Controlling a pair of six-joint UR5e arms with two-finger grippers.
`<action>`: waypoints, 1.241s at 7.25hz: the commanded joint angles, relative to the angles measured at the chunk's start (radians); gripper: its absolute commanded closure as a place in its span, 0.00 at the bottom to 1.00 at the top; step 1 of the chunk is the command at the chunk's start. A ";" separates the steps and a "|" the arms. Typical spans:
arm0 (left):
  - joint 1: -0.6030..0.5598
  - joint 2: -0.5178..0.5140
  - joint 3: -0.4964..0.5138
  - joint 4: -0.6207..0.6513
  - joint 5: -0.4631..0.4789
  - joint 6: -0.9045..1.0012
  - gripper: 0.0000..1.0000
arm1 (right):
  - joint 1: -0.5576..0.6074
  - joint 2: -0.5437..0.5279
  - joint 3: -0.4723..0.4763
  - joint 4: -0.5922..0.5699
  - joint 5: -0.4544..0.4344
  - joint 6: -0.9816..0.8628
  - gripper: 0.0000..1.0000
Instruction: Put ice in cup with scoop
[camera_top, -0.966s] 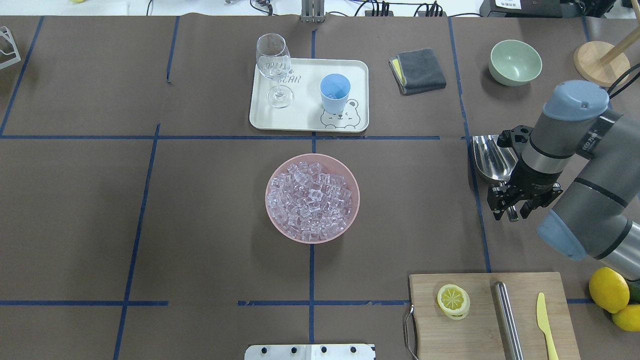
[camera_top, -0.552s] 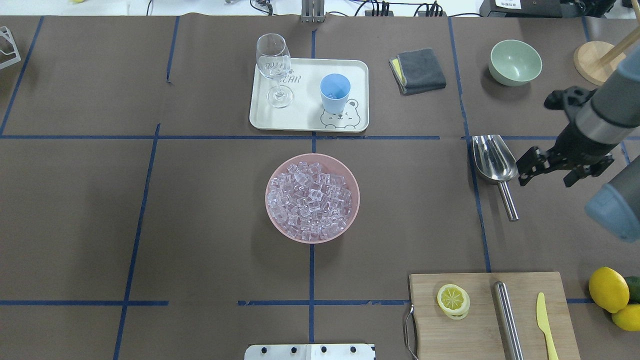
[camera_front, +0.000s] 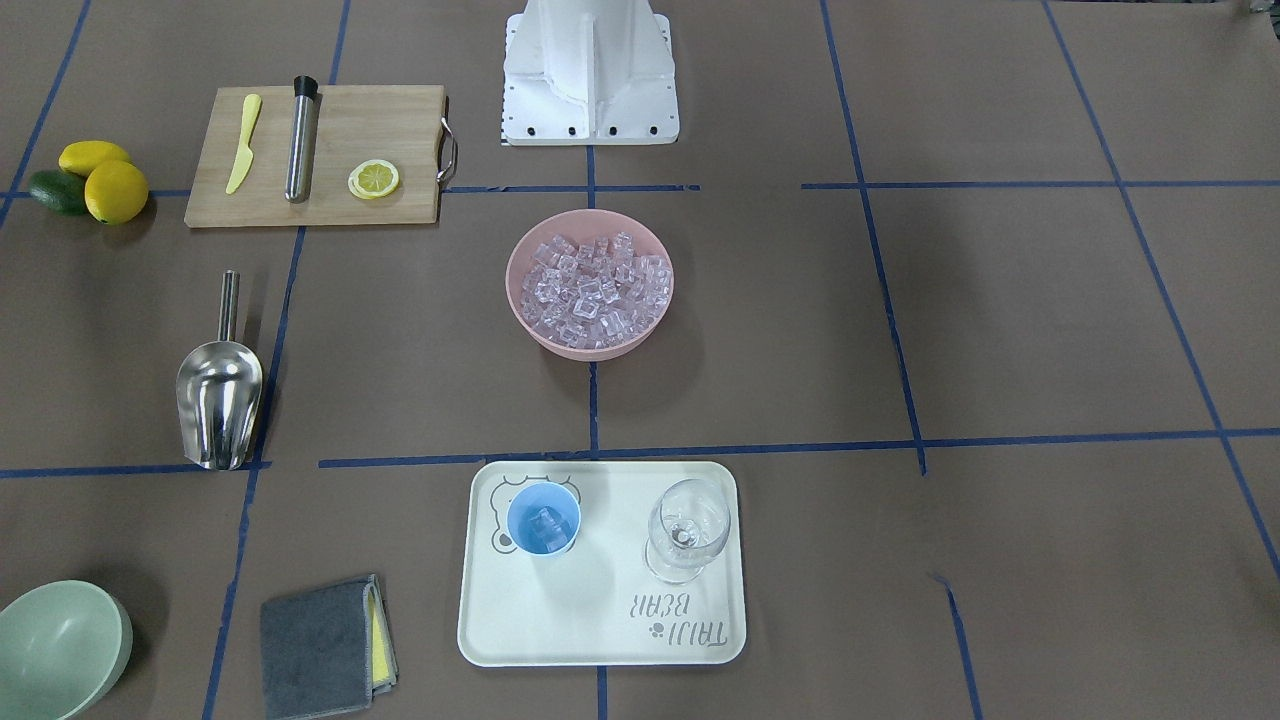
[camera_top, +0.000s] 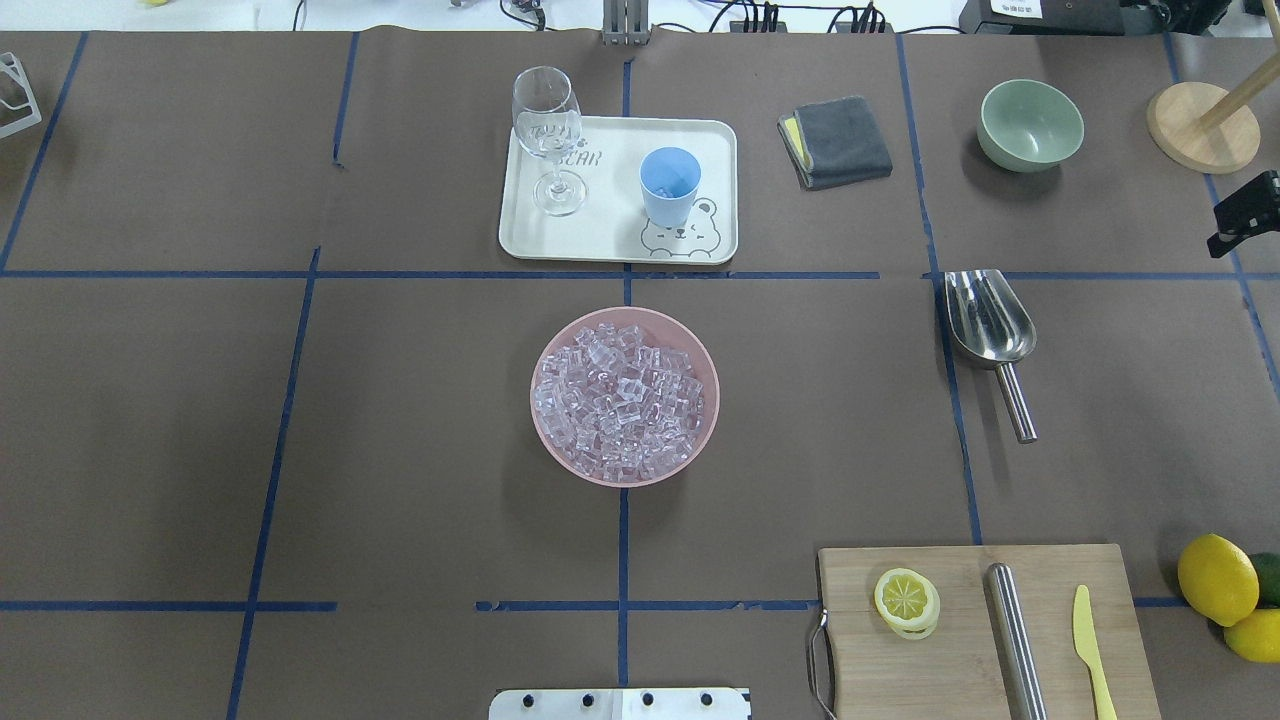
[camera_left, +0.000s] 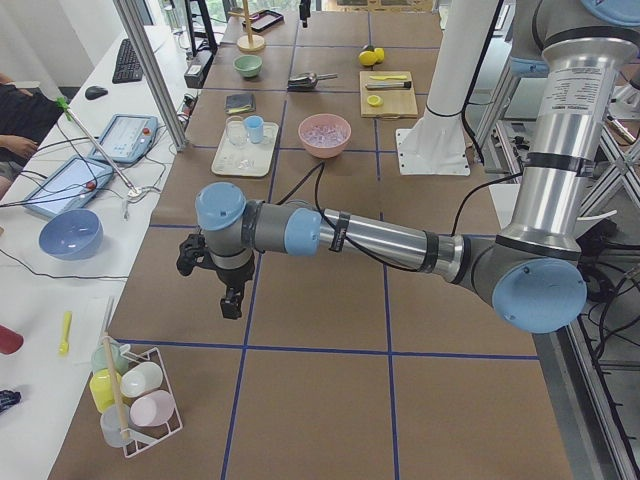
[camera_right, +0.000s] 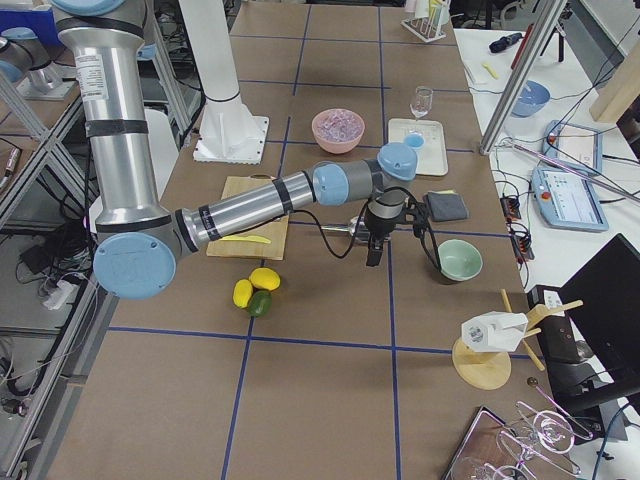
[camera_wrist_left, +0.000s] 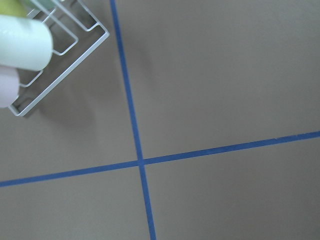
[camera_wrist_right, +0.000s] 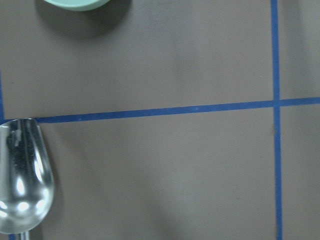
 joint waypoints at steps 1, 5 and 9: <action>-0.021 0.014 0.082 -0.018 -0.012 0.073 0.00 | 0.087 0.002 -0.161 0.007 0.000 -0.256 0.00; -0.036 0.064 0.035 -0.032 -0.009 0.076 0.00 | 0.171 -0.026 -0.205 0.058 0.025 -0.294 0.00; -0.014 0.061 0.044 -0.025 -0.001 0.067 0.00 | 0.171 -0.020 -0.191 0.058 0.026 -0.302 0.00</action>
